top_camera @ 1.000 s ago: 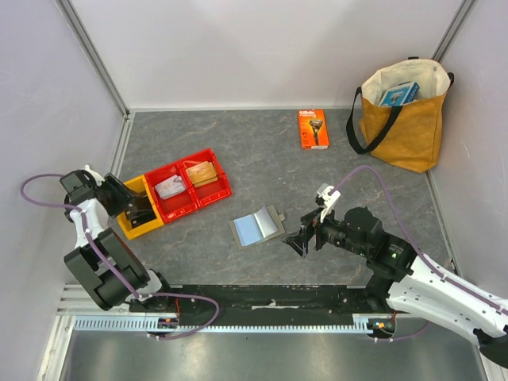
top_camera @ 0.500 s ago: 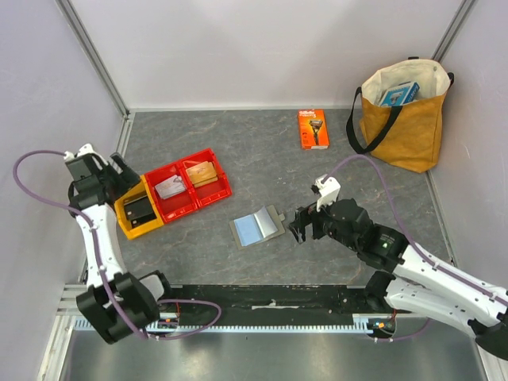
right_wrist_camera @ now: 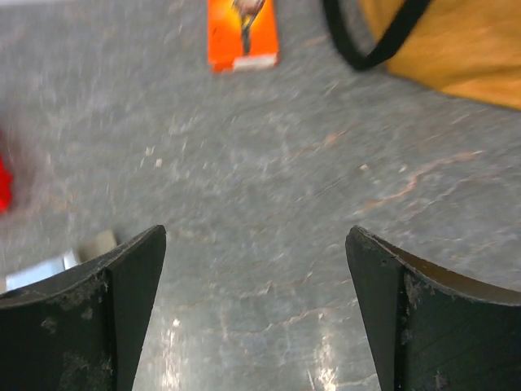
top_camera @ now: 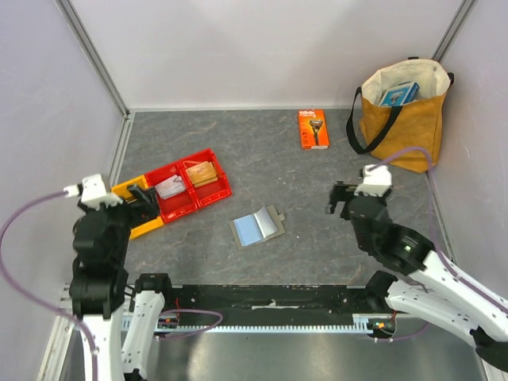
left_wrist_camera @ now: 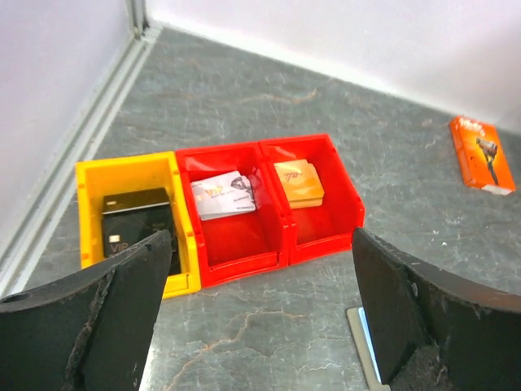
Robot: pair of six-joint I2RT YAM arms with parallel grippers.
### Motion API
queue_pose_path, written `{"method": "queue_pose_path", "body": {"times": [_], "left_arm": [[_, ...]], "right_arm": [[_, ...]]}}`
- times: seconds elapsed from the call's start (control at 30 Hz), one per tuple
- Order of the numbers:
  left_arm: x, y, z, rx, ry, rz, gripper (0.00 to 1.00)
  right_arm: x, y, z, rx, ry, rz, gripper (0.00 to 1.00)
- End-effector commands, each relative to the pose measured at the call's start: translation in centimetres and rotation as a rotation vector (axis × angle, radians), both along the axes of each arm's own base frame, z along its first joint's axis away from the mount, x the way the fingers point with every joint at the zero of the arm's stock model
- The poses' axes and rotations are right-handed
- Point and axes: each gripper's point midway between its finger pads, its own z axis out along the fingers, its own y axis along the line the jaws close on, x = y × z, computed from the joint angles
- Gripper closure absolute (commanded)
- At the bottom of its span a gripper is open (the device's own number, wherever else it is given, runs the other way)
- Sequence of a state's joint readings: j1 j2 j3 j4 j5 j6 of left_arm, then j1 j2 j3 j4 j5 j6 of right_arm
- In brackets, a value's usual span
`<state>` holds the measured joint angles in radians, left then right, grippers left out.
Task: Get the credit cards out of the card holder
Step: Reset both arms
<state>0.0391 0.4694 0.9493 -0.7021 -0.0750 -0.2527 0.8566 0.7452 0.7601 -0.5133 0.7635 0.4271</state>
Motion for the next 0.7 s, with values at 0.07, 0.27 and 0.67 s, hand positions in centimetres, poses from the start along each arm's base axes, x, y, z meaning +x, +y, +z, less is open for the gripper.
{"method": "queue_pose_path", "body": {"times": [0.07, 0.27, 0.67], "left_arm": [[-5.5, 1.4, 1.1, 0.000, -0.070, 0.096, 0.03], [-6.9, 1.7, 1.6, -0.018, -0.132, 0.117, 0.03], [-6.5, 1.9, 1.2, 0.002, -0.103, 0.111, 0.04]], "right_arm": [[-2.1, -8.4, 6.4, 0.102, -0.261, -0.294, 0.02], [-5.0, -13.0, 7.6, 0.188, -0.384, -0.377, 0.02], [-6.5, -14.6, 7.8, 0.313, -0.458, -0.382, 0.02]]}}
